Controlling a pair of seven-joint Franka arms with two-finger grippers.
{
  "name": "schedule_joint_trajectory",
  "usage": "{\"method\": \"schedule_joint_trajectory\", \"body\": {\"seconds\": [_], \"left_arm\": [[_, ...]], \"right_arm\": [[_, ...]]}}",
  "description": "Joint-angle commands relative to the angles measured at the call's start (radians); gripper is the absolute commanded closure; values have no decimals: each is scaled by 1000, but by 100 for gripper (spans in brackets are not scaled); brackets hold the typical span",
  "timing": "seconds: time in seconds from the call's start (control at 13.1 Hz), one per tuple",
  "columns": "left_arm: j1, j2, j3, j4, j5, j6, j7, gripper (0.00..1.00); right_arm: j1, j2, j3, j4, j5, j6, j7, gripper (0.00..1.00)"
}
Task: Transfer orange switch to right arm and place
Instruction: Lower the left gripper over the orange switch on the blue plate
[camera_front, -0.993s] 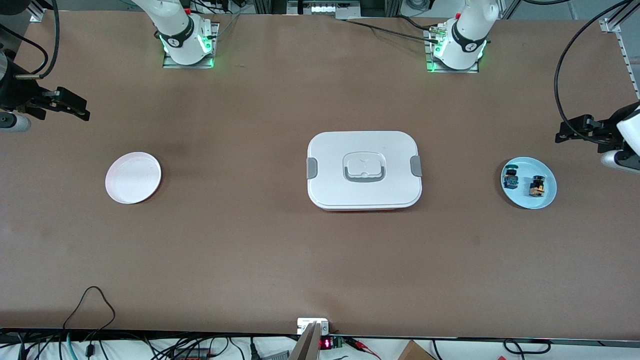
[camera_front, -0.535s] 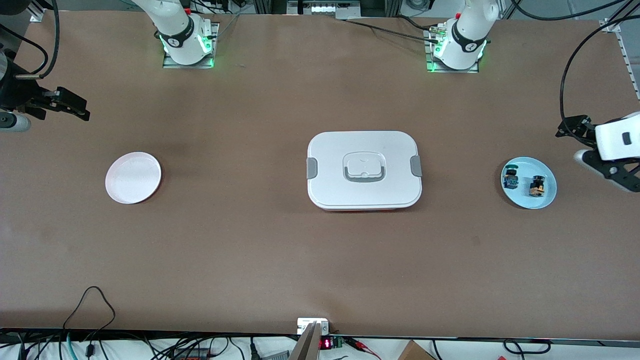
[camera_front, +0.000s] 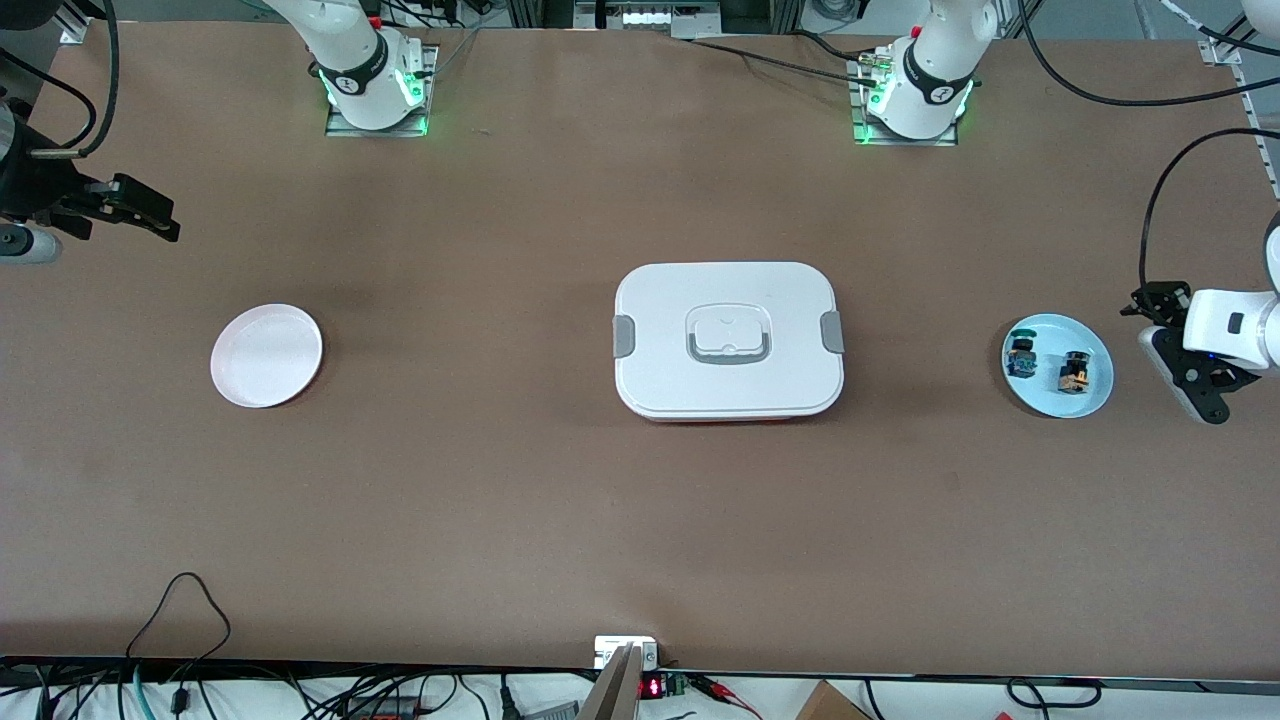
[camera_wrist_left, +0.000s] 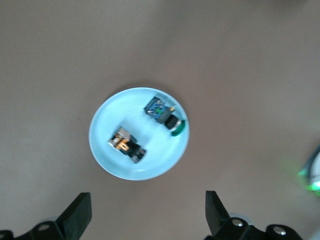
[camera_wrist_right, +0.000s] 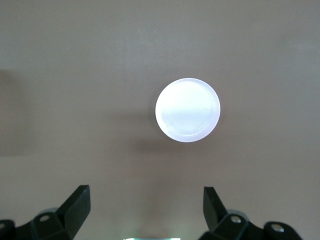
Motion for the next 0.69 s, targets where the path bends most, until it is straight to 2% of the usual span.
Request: {"method": "schedule_joint_trajectory", "body": {"seconds": [0.0,0.38,0.61], "left_arm": [[31,-21,-7,-127,-1,162,199,0],[46,42,-9,-199,-1,355,532,0],[90,45,-10,-297,-3,496,686,0]], "right_arm": [[1,0,-2,15,11,-15,-10,0],[1,0,0,15,11,-17,-10,0],[1,0,0,15,11,-15,-10,0]]}}
